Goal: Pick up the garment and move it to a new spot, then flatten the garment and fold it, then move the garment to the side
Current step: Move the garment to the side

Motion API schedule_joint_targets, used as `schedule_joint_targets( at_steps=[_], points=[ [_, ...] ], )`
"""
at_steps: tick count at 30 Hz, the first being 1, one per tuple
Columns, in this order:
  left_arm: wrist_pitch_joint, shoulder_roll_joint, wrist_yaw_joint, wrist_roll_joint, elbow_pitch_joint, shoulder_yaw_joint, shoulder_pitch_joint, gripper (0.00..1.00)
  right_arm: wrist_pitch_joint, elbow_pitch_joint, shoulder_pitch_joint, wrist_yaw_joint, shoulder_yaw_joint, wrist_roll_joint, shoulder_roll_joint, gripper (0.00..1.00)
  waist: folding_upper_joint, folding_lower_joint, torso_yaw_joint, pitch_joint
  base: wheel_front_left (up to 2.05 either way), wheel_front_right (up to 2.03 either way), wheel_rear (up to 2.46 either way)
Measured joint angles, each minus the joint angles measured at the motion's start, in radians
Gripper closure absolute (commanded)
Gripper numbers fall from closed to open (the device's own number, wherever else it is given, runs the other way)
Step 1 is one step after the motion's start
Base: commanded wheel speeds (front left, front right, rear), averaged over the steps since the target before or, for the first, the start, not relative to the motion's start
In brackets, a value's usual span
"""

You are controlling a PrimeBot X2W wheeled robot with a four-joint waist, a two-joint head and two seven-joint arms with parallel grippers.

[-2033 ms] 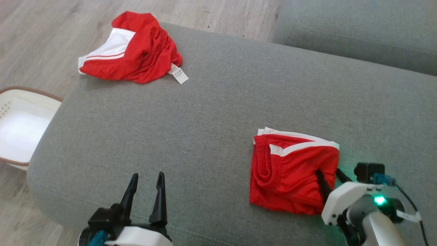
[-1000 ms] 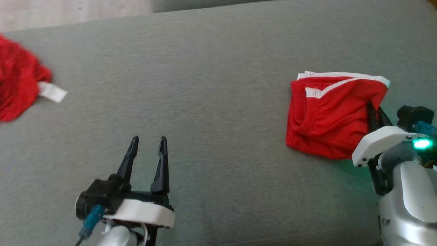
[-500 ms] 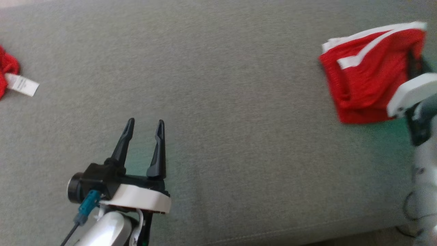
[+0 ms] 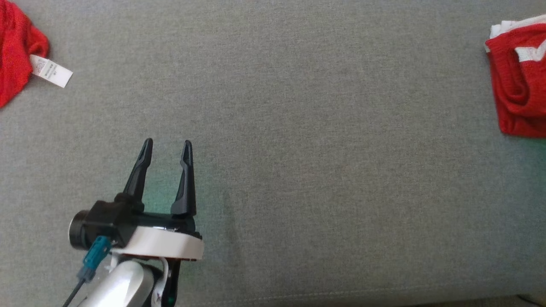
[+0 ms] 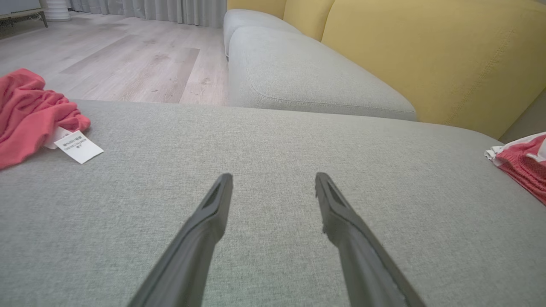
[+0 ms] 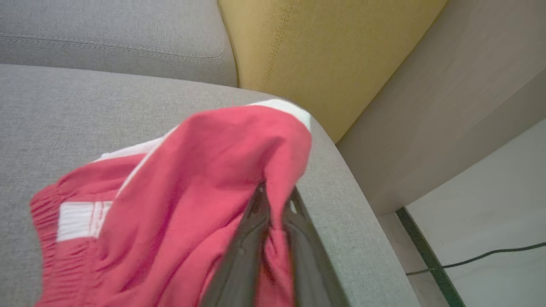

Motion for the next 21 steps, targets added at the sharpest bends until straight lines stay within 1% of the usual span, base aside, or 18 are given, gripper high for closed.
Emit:
schedule_joint_targets(
  at_steps=[5, 8, 14, 18, 21],
  points=[
    [0.000, 0.000, 0.000, 0.000, 0.000, 0.000, 0.000, 0.00, -0.053, 0.012, -0.028, 0.000, -0.003, -0.019, 0.006, 0.00, 0.0000, -0.0001, -0.006, -0.003, 0.00, 0.00, 0.00],
    [0.000, 0.000, 0.000, 0.000, 0.001, 0.000, 0.000, 0.00, -0.082, 0.020, -0.037, 0.000, 0.019, -0.013, 0.017, 0.00, 0.0000, -0.0001, -0.011, -0.016, 0.00, 0.00, 0.00],
    [-0.015, 0.002, -0.001, 0.000, 0.016, 0.002, 0.000, 0.00, -0.119, -0.011, -0.037, 0.000, 0.121, 0.035, 0.072, 0.00, 0.0000, -0.0001, -0.015, -0.061, 0.00, 0.00, 0.00],
    [-0.040, 0.004, -0.003, -0.003, 0.042, 0.020, -0.001, 0.00, -0.135, -0.063, -0.029, 0.000, 0.183, 0.090, 0.109, 0.00, 0.0000, -0.0001, -0.010, -0.110, 0.00, 0.00, 0.00],
    [-0.052, 0.003, -0.011, -0.017, 0.073, 0.040, 0.000, 0.00, -0.152, -0.117, 0.011, 0.000, 0.234, 0.128, 0.135, 0.00, 0.0000, -0.0002, -0.003, -0.156, 0.00, 0.00, 0.00]
  ],
)
